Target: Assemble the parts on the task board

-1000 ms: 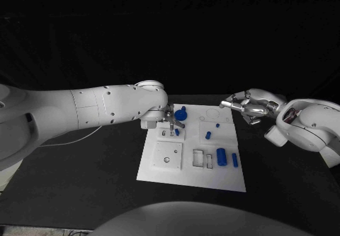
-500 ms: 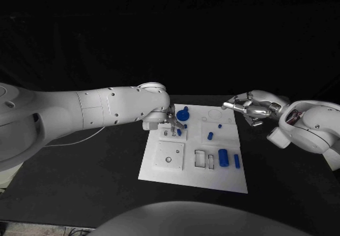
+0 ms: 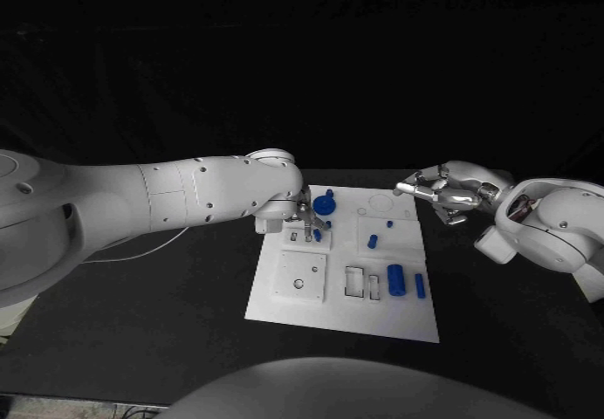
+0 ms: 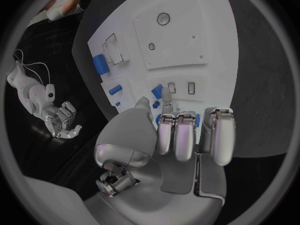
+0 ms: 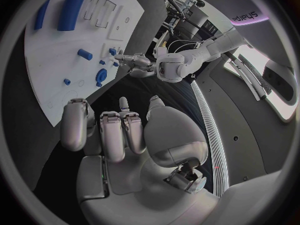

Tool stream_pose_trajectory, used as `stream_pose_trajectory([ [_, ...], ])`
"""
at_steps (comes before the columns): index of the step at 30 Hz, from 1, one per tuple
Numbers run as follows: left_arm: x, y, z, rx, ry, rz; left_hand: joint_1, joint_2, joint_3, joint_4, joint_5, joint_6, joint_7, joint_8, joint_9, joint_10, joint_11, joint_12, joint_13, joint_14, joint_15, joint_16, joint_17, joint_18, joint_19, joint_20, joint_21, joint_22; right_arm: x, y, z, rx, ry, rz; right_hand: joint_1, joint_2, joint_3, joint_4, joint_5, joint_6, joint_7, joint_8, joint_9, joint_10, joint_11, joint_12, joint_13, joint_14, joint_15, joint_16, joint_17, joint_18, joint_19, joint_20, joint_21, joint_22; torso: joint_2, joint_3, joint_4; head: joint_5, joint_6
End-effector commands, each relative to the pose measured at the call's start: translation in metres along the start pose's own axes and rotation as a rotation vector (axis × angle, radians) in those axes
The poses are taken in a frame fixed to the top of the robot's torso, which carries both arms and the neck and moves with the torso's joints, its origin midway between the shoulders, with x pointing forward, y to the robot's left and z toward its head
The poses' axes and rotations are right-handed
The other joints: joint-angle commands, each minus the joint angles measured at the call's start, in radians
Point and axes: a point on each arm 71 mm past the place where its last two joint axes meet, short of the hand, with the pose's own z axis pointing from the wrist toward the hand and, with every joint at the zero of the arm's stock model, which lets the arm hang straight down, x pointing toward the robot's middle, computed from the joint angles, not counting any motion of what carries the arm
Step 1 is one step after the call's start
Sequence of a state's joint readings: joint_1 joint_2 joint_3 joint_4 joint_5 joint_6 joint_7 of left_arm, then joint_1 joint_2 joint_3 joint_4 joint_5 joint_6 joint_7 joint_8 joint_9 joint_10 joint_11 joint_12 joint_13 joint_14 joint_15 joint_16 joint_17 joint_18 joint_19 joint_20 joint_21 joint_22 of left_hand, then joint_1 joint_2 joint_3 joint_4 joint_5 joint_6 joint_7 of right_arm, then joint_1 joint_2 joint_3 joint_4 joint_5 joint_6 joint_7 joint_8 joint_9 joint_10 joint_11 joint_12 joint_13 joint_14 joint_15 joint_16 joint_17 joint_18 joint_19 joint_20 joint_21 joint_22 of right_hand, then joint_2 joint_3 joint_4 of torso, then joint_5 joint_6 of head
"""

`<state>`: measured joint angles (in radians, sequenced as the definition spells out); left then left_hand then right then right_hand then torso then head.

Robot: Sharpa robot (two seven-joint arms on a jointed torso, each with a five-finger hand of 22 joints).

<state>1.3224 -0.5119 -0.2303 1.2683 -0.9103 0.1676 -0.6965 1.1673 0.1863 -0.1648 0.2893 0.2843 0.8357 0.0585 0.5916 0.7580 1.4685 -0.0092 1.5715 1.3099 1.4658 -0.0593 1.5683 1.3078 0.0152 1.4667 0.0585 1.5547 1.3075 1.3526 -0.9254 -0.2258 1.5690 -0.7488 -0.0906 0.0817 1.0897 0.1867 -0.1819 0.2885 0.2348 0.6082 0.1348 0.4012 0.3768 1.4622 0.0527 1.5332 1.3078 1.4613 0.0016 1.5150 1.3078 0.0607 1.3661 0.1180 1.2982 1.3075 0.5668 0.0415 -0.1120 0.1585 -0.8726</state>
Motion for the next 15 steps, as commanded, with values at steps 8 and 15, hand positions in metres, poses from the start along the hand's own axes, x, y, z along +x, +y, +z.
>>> stream_pose_trajectory([
  [8, 0.004, 0.0018, 0.0024, -0.064, 0.022, -0.037, -0.009, 0.001, 0.009, -0.002, 0.004, -0.004, 0.003, -0.019, 0.003, 0.102, 0.003, -0.001, 0.261, 0.105, 0.006, 0.002, 0.263, -0.001, 0.058, 0.0, -0.007, 0.212, 0.0022, -0.0005, -0.0002, 0.006, 0.025, 0.002, 0.008, 0.007, -0.006, 0.002, 0.006, -0.001, 0.007, -0.007, -0.002, 0.037, 0.005, -0.005, 0.209, 0.035, 0.004, -0.004, 0.173, 0.008, -0.011, -0.002, -0.008, 0.172, -0.001, 0.0019, 0.0017, 0.001, 0.0],
  [15, 0.006, 0.0024, 0.0042, -0.067, 0.031, -0.035, -0.006, 0.001, 0.011, -0.003, 0.006, -0.003, 0.004, -0.023, 0.004, 0.102, 0.004, -0.001, 0.261, 0.105, 0.007, 0.002, 0.263, -0.001, 0.057, 0.0, -0.007, 0.211, 0.0022, -0.0011, -0.001, 0.011, 0.028, 0.003, 0.008, 0.008, -0.006, 0.002, 0.007, 0.0, 0.008, -0.007, -0.002, 0.036, 0.005, -0.005, 0.208, 0.034, 0.004, -0.004, 0.173, 0.009, -0.012, -0.002, -0.009, 0.172, -0.001, 0.0016, 0.0018, 0.002, 0.0],
])
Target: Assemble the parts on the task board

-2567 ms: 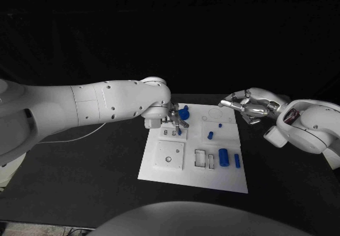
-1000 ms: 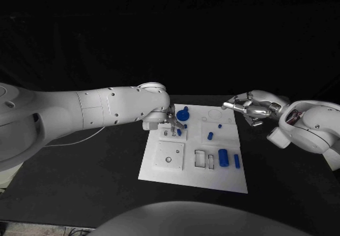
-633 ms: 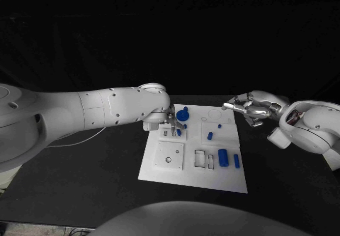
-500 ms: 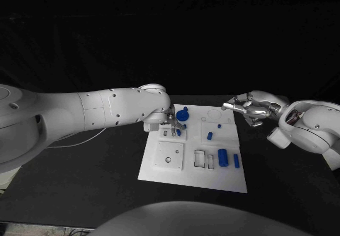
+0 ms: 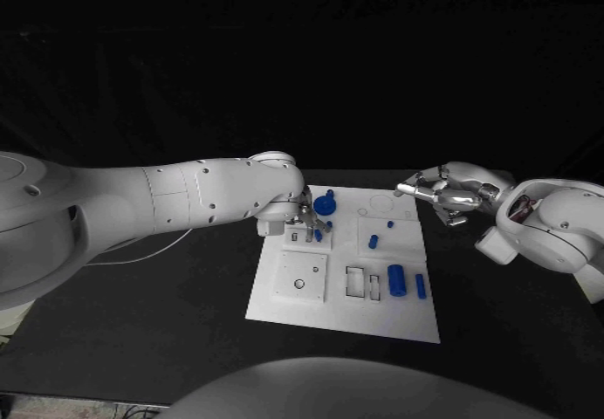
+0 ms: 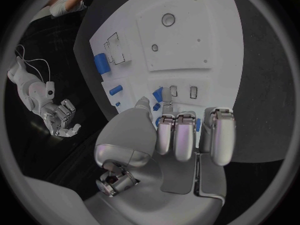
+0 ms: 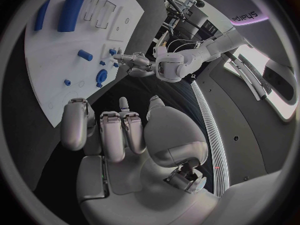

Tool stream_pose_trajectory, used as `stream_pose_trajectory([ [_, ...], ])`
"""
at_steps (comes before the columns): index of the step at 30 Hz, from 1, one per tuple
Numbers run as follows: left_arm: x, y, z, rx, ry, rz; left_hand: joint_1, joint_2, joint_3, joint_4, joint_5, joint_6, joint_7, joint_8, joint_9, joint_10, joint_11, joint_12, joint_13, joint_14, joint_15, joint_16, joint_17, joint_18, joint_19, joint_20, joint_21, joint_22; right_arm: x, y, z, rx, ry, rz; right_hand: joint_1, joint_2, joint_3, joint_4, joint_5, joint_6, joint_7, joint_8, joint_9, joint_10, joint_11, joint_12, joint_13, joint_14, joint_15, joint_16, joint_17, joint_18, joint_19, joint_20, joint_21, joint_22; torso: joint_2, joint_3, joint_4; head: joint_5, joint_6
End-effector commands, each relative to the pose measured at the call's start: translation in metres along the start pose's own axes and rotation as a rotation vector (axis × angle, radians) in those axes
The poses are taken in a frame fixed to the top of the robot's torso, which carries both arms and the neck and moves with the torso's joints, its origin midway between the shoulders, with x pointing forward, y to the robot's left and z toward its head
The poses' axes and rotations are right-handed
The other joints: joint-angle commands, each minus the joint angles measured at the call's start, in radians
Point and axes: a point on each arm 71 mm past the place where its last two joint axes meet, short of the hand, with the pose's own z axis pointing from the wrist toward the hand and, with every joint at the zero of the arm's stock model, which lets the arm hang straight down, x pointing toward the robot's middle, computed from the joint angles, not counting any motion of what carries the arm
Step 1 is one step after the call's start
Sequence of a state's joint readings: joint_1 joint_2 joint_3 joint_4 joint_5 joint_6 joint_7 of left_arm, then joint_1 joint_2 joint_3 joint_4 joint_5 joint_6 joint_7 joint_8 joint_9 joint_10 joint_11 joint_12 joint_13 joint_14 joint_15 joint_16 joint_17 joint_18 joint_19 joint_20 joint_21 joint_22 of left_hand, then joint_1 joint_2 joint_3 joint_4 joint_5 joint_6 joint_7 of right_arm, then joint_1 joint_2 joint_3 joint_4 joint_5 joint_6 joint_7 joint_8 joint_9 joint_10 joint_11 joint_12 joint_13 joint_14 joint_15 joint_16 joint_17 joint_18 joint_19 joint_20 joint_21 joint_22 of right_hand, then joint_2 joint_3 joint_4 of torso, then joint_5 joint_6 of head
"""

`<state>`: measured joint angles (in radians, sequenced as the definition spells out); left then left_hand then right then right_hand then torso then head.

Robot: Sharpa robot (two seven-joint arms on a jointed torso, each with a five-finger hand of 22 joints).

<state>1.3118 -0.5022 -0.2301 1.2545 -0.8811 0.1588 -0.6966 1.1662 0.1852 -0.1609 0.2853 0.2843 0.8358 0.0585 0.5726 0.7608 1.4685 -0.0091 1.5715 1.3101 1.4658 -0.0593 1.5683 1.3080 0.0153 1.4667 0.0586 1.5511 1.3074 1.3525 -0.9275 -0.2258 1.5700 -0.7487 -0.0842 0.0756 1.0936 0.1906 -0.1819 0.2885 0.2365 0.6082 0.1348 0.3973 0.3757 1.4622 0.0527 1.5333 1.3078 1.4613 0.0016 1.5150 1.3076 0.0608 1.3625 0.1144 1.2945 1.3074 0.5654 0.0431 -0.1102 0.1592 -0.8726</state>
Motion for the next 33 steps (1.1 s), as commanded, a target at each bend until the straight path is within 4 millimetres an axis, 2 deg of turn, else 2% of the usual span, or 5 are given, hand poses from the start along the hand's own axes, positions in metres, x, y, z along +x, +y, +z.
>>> stream_pose_trajectory([
  [1, 0.0017, 0.0031, 0.0002, -0.067, 0.013, -0.005, -0.005, 0.002, 0.007, 0.001, 0.006, -0.003, 0.004, -0.004, 0.001, 0.102, 0.004, -0.001, 0.261, 0.105, 0.007, 0.002, 0.263, -0.001, 0.057, 0.0, -0.004, 0.211, 0.002, -0.0004, -0.0005, 0.004, 0.023, 0.002, 0.004, 0.004, -0.006, 0.002, 0.005, 0.0, 0.008, -0.003, -0.001, 0.036, 0.005, -0.005, 0.208, 0.034, 0.004, -0.004, 0.173, 0.008, -0.008, 0.002, -0.005, 0.172, 0.0, -0.0001, -0.0003, 0.002, 0.0],
  [11, 0.0031, 0.0017, 0.0012, -0.066, 0.018, -0.002, -0.002, 0.002, 0.012, 0.001, 0.008, -0.001, 0.004, -0.011, 0.002, 0.102, 0.005, -0.001, 0.261, 0.105, 0.007, 0.002, 0.263, 0.0, 0.054, 0.001, -0.006, 0.208, 0.0021, -0.0011, -0.0017, 0.01, 0.026, 0.003, 0.006, 0.005, -0.006, 0.001, 0.007, 0.001, 0.008, -0.004, -0.002, 0.033, 0.006, -0.007, 0.206, 0.032, 0.005, -0.006, 0.171, 0.009, -0.012, 0.002, -0.01, 0.171, 0.0, -0.0008, -0.003, -0.002, 0.0],
  [15, 0.003, 0.0012, 0.0013, -0.064, 0.017, -0.008, -0.001, 0.004, 0.015, 0.001, 0.009, -0.001, 0.005, -0.016, 0.003, 0.102, 0.005, -0.001, 0.261, 0.105, 0.008, 0.002, 0.263, 0.001, 0.052, 0.002, -0.007, 0.206, 0.0019, -0.0017, -0.0024, 0.013, 0.027, 0.003, 0.006, 0.005, -0.006, 0.001, 0.007, 0.001, 0.008, -0.004, -0.002, 0.031, 0.006, -0.008, 0.205, 0.031, 0.005, -0.007, 0.169, 0.01, -0.013, 0.002, -0.011, 0.17, 0.0, 0.0002, -0.0032, -0.001, 0.0],
  [27, 0.0029, 0.0011, 0.0022, -0.07, 0.008, 0.001, 0.011, 0.002, 0.032, -0.001, 0.032, 0.007, 0.006, -0.037, 0.011, 0.102, 0.006, -0.001, 0.261, 0.105, 0.009, 0.002, 0.263, 0.001, 0.053, 0.004, -0.007, 0.208, 0.0022, -0.0024, -0.0032, 0.022, 0.03, 0.003, 0.009, 0.007, -0.007, 0.001, 0.009, 0.005, 0.009, -0.003, -0.003, 0.029, 0.007, -0.009, 0.203, 0.028, 0.006, -0.009, 0.166, 0.011, -0.018, 0.003, -0.016, 0.169, 0.0, 0.0007, -0.004, -0.006, 0.0],
  [33, 0.0036, 0.0028, 0.0035, -0.075, 0.011, 0.006, 0.019, -0.001, 0.043, -0.003, 0.045, 0.01, 0.005, -0.048, 0.016, 0.102, 0.006, -0.001, 0.261, 0.105, 0.01, 0.002, 0.263, 0.002, 0.05, 0.005, -0.009, 0.204, 0.002, -0.0032, -0.0038, 0.028, 0.031, 0.003, 0.011, 0.008, -0.007, 0.0, 0.011, 0.006, 0.009, -0.004, -0.003, 0.027, 0.007, -0.01, 0.203, 0.027, 0.006, -0.01, 0.165, 0.012, -0.02, 0.004, -0.018, 0.168, -0.001, 0.0009, -0.0019, -0.009, 0.0],
])
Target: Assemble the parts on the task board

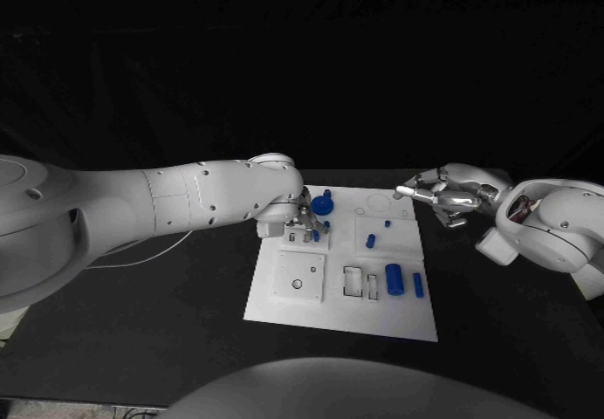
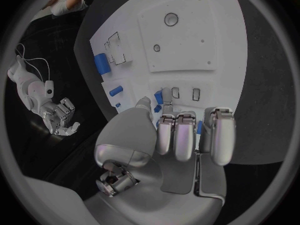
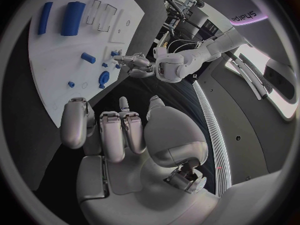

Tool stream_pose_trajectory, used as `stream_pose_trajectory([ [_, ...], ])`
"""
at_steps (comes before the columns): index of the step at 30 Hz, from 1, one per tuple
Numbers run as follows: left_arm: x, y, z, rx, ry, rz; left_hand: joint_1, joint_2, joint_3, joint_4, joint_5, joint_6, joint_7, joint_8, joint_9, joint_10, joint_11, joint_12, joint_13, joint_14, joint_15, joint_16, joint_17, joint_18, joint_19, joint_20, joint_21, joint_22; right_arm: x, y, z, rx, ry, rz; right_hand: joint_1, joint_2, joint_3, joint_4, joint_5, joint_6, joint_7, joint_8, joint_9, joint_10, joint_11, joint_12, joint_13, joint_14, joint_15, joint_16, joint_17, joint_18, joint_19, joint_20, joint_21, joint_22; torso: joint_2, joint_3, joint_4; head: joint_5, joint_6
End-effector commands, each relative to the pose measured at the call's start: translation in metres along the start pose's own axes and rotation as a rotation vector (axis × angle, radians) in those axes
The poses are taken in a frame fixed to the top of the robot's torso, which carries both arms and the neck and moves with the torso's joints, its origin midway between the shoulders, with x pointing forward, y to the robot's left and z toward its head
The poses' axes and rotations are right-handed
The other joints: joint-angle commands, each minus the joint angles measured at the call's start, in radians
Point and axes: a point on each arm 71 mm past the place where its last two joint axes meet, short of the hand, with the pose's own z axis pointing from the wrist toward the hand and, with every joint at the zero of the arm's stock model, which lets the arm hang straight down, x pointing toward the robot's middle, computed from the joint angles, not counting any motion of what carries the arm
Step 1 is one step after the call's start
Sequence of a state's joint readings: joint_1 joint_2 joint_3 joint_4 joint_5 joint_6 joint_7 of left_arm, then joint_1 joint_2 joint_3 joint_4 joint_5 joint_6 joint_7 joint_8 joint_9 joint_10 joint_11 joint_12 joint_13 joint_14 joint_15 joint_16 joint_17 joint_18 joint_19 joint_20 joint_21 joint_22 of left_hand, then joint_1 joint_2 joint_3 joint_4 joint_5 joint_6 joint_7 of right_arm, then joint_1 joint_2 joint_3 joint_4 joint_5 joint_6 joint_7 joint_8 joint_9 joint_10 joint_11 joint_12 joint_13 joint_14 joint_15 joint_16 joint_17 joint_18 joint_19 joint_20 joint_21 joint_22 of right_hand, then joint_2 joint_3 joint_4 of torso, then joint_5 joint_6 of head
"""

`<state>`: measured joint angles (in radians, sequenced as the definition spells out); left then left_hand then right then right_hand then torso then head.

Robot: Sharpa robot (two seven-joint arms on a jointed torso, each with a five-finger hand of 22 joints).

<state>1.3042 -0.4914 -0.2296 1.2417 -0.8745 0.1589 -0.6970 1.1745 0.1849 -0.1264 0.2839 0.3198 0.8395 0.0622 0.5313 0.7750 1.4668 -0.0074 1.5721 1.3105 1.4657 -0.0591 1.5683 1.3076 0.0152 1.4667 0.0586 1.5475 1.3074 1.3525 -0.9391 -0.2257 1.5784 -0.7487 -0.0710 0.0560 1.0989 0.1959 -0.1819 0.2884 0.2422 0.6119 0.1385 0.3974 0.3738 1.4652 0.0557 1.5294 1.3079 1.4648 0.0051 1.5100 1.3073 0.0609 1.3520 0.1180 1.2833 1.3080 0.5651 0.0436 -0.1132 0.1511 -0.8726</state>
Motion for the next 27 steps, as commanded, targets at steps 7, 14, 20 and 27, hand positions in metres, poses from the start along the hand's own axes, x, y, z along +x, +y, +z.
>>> stream_pose_trajectory([
  [7, 0.002, 0.0041, 0.0012, -0.072, 0.002, 0.011, 0.022, -0.009, 0.027, -0.002, 0.033, -0.002, 0.005, -0.027, 0.013, 0.104, 0.007, -0.001, 0.26, 0.105, 0.011, 0.002, 0.263, 0.003, 0.047, 0.006, -0.007, 0.202, 0.0018, -0.0013, -0.0007, 0.013, 0.024, 0.0, 0.008, 0.003, -0.007, 0.0, 0.007, 0.003, 0.006, -0.004, -0.002, 0.02, 0.005, -0.009, 0.199, 0.019, 0.003, -0.008, 0.161, 0.013, -0.014, 0.0, -0.012, 0.166, -0.001, 0.001, 0.0012, 0.0, 0.0],
  [14, 0.0026, 0.0029, 0.0016, -0.068, 0.0, 0.009, 0.031, -0.014, 0.043, -0.004, 0.05, -0.005, 0.006, -0.036, 0.024, 0.104, 0.008, -0.001, 0.26, 0.105, 0.012, 0.002, 0.263, 0.003, 0.045, 0.007, -0.009, 0.201, 0.0021, -0.0015, -0.0006, 0.016, 0.027, 0.0, 0.009, 0.004, -0.007, 0.0, 0.007, 0.003, 0.006, -0.004, -0.002, 0.019, 0.005, -0.009, 0.199, 0.018, 0.003, -0.009, 0.16, 0.013, -0.016, 0.001, -0.014, 0.165, -0.001, 0.0015, 0.0012, 0.0, 0.0],
  [20, 0.0026, 0.0028, 0.0017, -0.061, -0.003, 0.005, 0.034, -0.019, 0.05, -0.004, 0.056, -0.007, 0.007, -0.042, 0.03, 0.104, 0.009, -0.001, 0.26, 0.105, 0.013, 0.002, 0.263, 0.004, 0.043, 0.008, -0.01, 0.198, 0.002, -0.0022, -0.0009, 0.021, 0.03, 0.0, 0.009, 0.004, -0.007, 0.0, 0.007, 0.003, 0.006, -0.004, -0.002, 0.017, 0.005, -0.01, 0.197, 0.017, 0.003, -0.01, 0.158, 0.014, -0.017, 0.001, -0.016, 0.164, -0.001, 0.0014, 0.0011, -0.001, 0.0],
  [27, 0.0026, 0.0025, 0.0018, -0.051, -0.003, -0.005, 0.039, -0.023, 0.062, -0.004, 0.062, -0.011, 0.008, -0.05, 0.037, 0.104, 0.01, -0.001, 0.26, 0.105, 0.015, 0.002, 0.263, 0.005, 0.038, 0.009, -0.013, 0.194, 0.0019, -0.0028, -0.0011, 0.026, 0.033, 0.0, 0.009, 0.005, -0.008, 0.0, 0.008, 0.004, 0.006, -0.004, -0.002, 0.016, 0.005, -0.011, 0.196, 0.016, 0.003, -0.01, 0.157, 0.014, -0.019, 0.001, -0.018, 0.164, -0.001, 0.0024, 0.0018, -0.001, 0.0],
])
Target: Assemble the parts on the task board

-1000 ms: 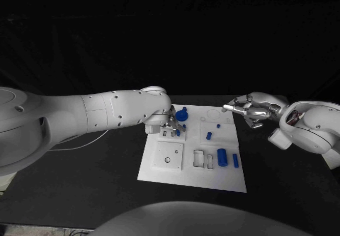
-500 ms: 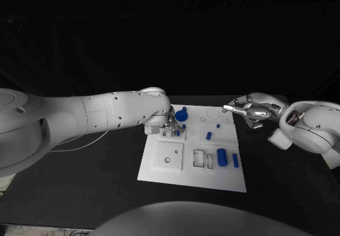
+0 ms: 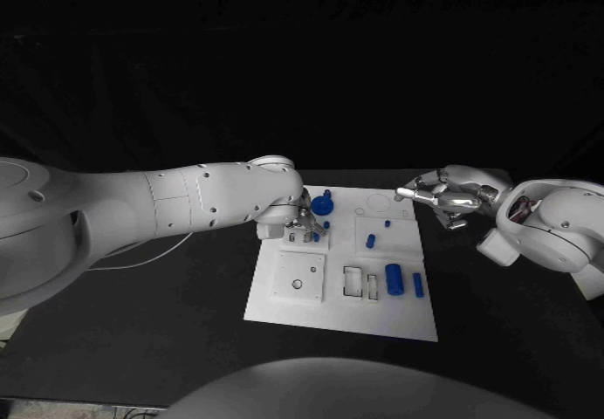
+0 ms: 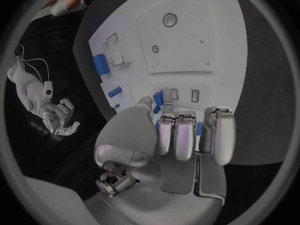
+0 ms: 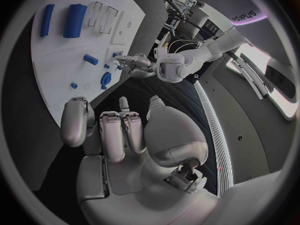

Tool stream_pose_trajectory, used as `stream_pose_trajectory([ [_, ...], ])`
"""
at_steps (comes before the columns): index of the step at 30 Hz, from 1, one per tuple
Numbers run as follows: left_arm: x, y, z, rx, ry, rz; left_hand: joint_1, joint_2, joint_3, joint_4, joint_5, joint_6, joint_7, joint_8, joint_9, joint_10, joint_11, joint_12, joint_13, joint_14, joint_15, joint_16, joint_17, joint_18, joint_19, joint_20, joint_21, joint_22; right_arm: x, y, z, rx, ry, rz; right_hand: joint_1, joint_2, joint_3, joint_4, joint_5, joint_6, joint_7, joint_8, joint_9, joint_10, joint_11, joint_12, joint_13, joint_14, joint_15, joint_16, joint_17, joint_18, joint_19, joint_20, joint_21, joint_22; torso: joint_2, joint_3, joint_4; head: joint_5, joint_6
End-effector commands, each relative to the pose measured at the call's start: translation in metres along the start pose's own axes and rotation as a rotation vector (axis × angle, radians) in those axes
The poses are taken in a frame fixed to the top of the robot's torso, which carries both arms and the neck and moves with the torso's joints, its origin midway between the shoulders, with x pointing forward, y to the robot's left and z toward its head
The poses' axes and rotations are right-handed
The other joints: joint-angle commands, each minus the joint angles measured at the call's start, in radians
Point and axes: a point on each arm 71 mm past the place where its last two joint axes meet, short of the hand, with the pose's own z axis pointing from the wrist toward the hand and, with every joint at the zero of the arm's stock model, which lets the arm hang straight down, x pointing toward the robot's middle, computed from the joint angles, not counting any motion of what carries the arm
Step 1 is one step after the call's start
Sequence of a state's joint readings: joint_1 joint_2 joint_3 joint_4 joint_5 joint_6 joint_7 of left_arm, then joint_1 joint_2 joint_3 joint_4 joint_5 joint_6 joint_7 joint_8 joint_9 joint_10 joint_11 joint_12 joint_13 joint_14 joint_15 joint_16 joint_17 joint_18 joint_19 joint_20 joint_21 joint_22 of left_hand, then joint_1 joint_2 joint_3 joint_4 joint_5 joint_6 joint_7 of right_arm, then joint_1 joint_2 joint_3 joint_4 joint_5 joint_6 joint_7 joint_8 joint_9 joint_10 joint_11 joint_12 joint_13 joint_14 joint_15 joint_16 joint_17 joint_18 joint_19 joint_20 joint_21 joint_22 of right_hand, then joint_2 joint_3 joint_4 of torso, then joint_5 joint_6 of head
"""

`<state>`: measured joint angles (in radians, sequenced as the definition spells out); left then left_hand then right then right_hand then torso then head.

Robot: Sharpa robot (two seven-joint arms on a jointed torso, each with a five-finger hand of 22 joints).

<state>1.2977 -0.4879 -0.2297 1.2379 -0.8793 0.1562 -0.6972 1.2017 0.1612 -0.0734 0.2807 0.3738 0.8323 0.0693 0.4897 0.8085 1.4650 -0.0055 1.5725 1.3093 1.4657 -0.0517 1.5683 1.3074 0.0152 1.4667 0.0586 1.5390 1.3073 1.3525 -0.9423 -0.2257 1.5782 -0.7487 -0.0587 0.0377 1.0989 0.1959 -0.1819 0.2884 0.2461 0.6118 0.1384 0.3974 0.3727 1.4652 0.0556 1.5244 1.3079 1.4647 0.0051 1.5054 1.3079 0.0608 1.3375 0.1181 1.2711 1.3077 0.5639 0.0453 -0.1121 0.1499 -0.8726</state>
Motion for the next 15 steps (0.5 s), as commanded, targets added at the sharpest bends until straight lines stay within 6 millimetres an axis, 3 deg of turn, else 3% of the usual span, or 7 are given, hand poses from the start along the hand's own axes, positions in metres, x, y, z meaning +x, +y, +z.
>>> stream_pose_trajectory([
  [1, 0.0, 0.0023, -0.0002, -0.047, -0.003, -0.007, 0.014, 0.0, 0.013, -0.001, 0.011, -0.004, 0.002, -0.01, 0.006, 0.106, 0.009, -0.002, 0.262, 0.105, 0.008, 0.002, 0.263, 0.005, 0.037, 0.01, -0.005, 0.193, 0.002, -0.0005, -0.0001, 0.006, 0.024, -0.001, 0.009, 0.005, -0.008, 0.0, 0.004, 0.004, 0.006, -0.004, -0.001, 0.016, 0.005, -0.006, 0.196, 0.016, 0.003, -0.006, 0.157, 0.014, -0.005, 0.001, -0.006, 0.164, 0.0, 0.0006, 0.0007, 0.0, 0.0],
  [15, 0.0, 0.0025, -0.0003, -0.037, -0.004, -0.011, 0.035, -0.016, 0.074, -0.005, 0.068, -0.008, 0.004, -0.034, 0.037, 0.106, 0.012, -0.002, 0.262, 0.105, 0.012, 0.002, 0.263, 0.006, 0.035, 0.014, -0.007, 0.194, 0.0028, -0.0013, 0.0003, 0.017, 0.035, -0.001, 0.011, 0.007, -0.008, 0.0, 0.006, 0.006, 0.007, -0.004, -0.002, 0.014, 0.006, -0.007, 0.195, 0.014, 0.004, -0.007, 0.155, 0.016, -0.009, 0.001, -0.011, 0.162, 0.001, 0.0006, 0.0003, 0.001, 0.0],
])
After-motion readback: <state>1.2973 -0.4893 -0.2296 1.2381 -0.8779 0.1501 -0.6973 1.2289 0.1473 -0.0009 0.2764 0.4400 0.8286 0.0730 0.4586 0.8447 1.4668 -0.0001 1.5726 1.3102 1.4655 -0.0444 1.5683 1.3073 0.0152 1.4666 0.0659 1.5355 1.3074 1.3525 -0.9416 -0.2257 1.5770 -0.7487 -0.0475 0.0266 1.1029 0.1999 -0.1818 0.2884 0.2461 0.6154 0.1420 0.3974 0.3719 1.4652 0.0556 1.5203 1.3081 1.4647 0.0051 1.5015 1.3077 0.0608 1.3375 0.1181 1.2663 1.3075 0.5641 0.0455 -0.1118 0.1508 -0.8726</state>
